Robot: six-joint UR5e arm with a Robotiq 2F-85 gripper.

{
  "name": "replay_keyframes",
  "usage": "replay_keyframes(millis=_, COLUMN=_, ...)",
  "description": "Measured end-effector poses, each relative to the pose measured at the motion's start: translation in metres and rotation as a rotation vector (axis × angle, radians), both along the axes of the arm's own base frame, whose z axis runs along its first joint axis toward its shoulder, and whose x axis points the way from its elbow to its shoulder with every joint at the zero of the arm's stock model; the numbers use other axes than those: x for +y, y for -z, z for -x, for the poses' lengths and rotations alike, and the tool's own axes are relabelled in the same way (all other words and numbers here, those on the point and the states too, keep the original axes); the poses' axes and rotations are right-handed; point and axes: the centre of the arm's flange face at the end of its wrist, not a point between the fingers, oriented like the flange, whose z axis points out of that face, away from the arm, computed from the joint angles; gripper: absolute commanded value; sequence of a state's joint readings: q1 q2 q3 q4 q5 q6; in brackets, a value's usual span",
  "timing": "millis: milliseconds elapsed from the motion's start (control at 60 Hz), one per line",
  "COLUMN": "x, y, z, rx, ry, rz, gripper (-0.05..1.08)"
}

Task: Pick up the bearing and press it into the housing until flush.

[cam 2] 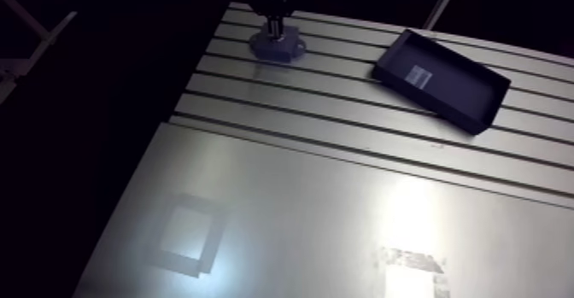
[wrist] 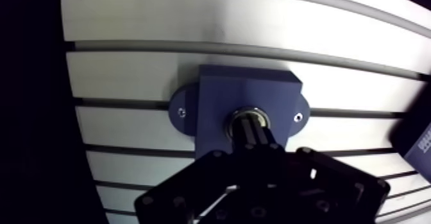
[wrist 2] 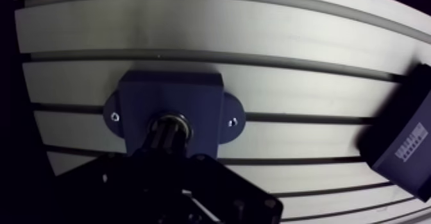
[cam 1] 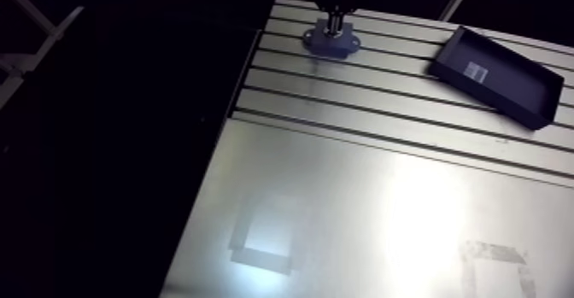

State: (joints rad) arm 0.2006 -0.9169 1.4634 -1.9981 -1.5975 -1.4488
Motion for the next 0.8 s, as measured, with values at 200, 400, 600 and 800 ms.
replay_keyframes(millis=200, x=0.0003, y=0.001, z=0.0, rx=-0.001, ry=0.0, rz=0.0, gripper=1.04)
replay_keyframes(millis=400, x=0.0007, y=0.002, z=-0.0003, rx=-0.004, ry=0.0, rz=-0.001, gripper=1.04)
replay_keyframes(millis=600, x=0.001, y=0.0032, z=-0.0009, rx=-0.006, ry=0.0, rz=-0.001, gripper=1.04)
replay_keyframes(millis=800, x=0.0011, y=0.0034, z=-0.0011, rx=-0.007, ry=0.0, rz=-0.001, gripper=1.04)
